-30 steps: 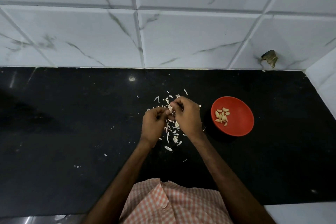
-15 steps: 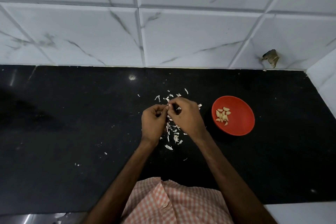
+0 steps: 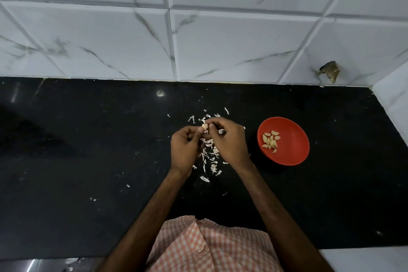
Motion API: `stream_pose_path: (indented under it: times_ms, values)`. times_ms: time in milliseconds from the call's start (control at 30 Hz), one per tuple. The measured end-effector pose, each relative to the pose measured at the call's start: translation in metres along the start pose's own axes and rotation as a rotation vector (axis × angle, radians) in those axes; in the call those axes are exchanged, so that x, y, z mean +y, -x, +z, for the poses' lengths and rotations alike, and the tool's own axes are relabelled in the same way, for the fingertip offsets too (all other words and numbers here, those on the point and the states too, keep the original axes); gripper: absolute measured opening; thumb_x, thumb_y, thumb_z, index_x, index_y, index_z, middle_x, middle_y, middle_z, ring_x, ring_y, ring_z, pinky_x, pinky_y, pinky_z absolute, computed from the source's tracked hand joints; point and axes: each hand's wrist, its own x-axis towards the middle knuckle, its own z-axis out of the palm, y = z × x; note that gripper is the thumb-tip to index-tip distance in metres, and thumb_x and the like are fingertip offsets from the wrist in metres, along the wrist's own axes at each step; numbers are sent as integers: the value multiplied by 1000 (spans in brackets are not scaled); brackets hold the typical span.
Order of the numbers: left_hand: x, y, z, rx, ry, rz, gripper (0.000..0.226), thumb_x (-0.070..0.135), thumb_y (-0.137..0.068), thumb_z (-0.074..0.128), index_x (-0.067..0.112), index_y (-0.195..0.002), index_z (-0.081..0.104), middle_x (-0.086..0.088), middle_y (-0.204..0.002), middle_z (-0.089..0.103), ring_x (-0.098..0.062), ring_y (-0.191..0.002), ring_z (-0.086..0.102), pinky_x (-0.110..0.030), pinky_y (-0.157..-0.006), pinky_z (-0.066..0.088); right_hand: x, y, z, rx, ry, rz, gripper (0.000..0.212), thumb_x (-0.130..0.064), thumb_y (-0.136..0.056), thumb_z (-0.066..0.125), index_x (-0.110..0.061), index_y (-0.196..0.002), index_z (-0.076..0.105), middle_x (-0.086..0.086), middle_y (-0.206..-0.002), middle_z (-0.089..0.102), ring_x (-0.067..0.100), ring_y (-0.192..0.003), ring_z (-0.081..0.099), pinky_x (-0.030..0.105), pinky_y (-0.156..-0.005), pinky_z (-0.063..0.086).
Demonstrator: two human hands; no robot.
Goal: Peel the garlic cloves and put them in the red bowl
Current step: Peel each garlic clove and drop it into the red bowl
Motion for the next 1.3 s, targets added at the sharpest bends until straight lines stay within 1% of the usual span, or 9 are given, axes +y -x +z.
stream_pose_path:
  times_ms: [167,267,400,500,633,833,1000,1133,1300]
  values:
    - [-3,-1,-3,2,-1,-1,13,14,-98,65,5,-94,72,-14,-79,74,-12,-51,49,-21,-40,36,1,-1,0,-48,-95,35,9,-13,-89,76,-8,-96,76,-4,-93,74,6,-89,68,15,-78,51]
    - [-3,-1,-3,-10,4,5,10,11,-98,64,5,-94,72,-13,-81,75,-11,-51,48,-19,-40,36,4,-1,4,-15,-212,122,5,-6,-87,76,-6,-92,77,0,-88,75,8,-86,70,16,-77,52]
    - [-1,-1,-3,-35,36,24,14,8,-98,63,-4,-96,68,-10,-77,73,-8,-52,51,-18,-42,37,8,1,11,43,-389,238,5,1,-86,75,-4,-87,76,6,-86,76,19,-86,72,29,-79,57]
    - [0,-2,-6,-86,71,23,17,8,-99,60,-9,-97,65,-9,-76,72,-7,-53,50,-19,-44,36,8,2,15,54,-499,290,7,5,-86,73,-2,-85,73,8,-85,74,17,-83,71,27,-75,56]
    - [1,-3,-10,-147,123,-19,14,8,-101,57,-1,-91,62,-4,-70,67,-6,-51,47,-18,-42,30,8,2,14,8,-549,263,10,4,-87,72,-6,-85,72,8,-84,72,16,-81,69,28,-75,56]
    - [-2,-5,-13,-158,195,-125,19,7,-103,51,7,-86,60,0,-67,62,-6,-50,43,-16,-39,26,12,2,15,-163,-596,232,9,-3,-93,66,-11,-92,68,8,-79,64,22,-76,59,46,-79,52]
    - [-2,-6,-11,-162,128,-173,22,16,-106,48,-1,-95,59,2,-66,60,-6,-51,42,-17,-40,25,11,1,12,-203,-564,262,12,-2,-96,63,-13,-94,66,3,-82,65,16,-76,61,38,-77,53]
    - [-3,-7,-8,-31,-75,-73,26,22,-106,52,-2,-100,61,0,-68,64,-10,-57,53,-20,-42,36,12,2,14,-157,-358,198,3,-18,-95,69,-20,-97,71,-3,-93,72,17,-89,69,40,-84,58]
    - [-7,-8,-7,56,-209,67,17,19,-102,58,6,-95,64,-5,-86,70,-15,-78,66,-29,-67,53,6,1,16,-53,-252,139,11,-14,-85,81,-8,-91,75,-1,-83,74,14,-79,73,32,-76,61]
